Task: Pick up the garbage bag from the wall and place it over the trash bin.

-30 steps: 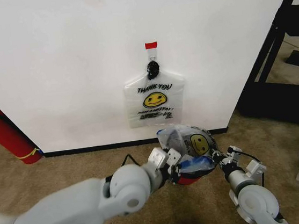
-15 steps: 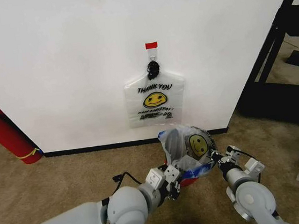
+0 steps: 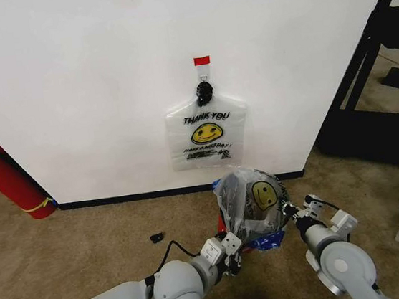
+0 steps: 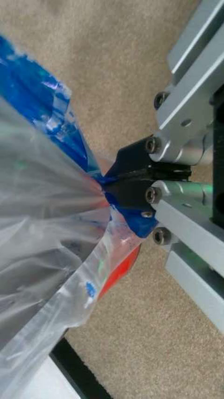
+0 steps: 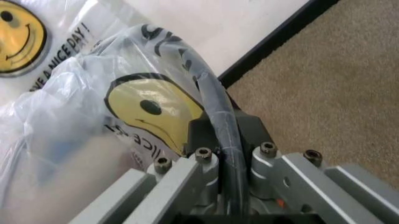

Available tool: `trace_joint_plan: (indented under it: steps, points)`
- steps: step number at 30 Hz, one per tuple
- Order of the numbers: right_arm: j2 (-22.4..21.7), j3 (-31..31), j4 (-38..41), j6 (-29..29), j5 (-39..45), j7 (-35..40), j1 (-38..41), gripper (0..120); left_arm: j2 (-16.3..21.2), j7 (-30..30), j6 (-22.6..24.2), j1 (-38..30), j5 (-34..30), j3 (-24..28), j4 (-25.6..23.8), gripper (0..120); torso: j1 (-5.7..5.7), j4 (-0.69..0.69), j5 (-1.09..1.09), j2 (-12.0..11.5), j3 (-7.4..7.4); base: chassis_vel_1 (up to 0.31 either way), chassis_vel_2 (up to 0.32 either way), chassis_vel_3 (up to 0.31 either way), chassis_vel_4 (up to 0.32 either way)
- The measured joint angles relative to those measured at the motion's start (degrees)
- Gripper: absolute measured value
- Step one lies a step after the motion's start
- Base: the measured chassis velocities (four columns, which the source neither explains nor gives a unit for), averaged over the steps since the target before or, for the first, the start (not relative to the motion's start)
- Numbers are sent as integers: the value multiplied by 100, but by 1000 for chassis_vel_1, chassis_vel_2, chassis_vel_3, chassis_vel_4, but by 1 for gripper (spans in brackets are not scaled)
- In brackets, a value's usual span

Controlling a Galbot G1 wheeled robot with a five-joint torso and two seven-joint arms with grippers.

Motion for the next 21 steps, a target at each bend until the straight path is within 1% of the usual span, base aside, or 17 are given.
trace_joint_plan:
  steps: [6,11,12,16,17,18,19,21]
  points:
    - [-25,-12,77,-23,-5,-55,-98,1,-34,34,-34,104,29,-136,125,0,0,0,0,0,0,0,0,0,0]
    - [-30,-9,36,14,-68,-173,-69,1,103,55,-15,311,-4,-371,-126,0,0,1,0,0,0,0,0,0,0]
    - [-31,-3,20,24,-82,-189,-59,1,148,55,16,364,-10,-438,-212,3,0,2,0,0,0,0,0,0,0]
    - [-51,37,-61,72,-141,-254,-11,1,406,59,136,561,-13,-737,-592,22,0,1,0,0,0,0,0,0,0]
    - [-54,41,-71,76,-145,-259,-4,1,427,62,143,575,-13,-762,-615,23,0,1,0,0,0,0,0,0,0]
    - [-66,57,-106,90,-155,-268,22,1,530,79,169,642,-13,-872,-731,27,0,1,0,0,0,0,0,0,0]
    - [-66,57,-106,90,-155,-268,22,1,530,79,169,642,-13,-872,-731,27,0,1,0,0,0,0,0,0,0]
    - [-82,69,-131,104,-157,-272,46,1,643,106,183,712,-11,-965,-846,36,0,1,-1,0,0,0,0,0,0]
